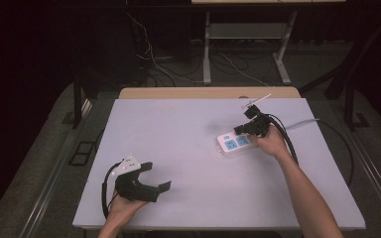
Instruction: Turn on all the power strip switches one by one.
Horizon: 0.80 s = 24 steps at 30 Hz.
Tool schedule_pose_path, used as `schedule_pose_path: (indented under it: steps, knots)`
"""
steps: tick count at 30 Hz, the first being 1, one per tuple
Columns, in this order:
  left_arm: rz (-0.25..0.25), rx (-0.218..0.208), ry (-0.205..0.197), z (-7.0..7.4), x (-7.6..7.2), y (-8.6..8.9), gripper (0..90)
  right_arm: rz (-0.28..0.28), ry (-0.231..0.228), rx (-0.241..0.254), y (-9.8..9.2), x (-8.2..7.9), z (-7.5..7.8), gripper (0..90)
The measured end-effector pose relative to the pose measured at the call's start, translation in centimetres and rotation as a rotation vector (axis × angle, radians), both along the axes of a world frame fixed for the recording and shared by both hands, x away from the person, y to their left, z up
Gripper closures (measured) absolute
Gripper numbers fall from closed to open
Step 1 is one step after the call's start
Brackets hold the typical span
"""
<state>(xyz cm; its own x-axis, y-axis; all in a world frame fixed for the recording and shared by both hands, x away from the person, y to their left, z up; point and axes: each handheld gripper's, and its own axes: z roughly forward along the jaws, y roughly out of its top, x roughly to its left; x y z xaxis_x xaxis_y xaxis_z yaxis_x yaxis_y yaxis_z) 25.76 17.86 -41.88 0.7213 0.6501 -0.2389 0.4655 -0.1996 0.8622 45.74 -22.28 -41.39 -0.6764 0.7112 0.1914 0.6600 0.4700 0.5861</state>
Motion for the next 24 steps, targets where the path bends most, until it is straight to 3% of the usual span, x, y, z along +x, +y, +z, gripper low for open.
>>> schedule_pose_path:
  steps: [5,24]
  knots:
    - [-0.001,-0.001,0.0,0.0,0.0,-0.1,0.0,-0.01,0.006,0.009,-0.8,-0.1,0.5,90.0]
    - [-0.002,0.003,0.003,-0.1,0.0,-0.1,0.0,-0.062,-0.039,0.019,-4.0,-0.2,3.3,90.0]
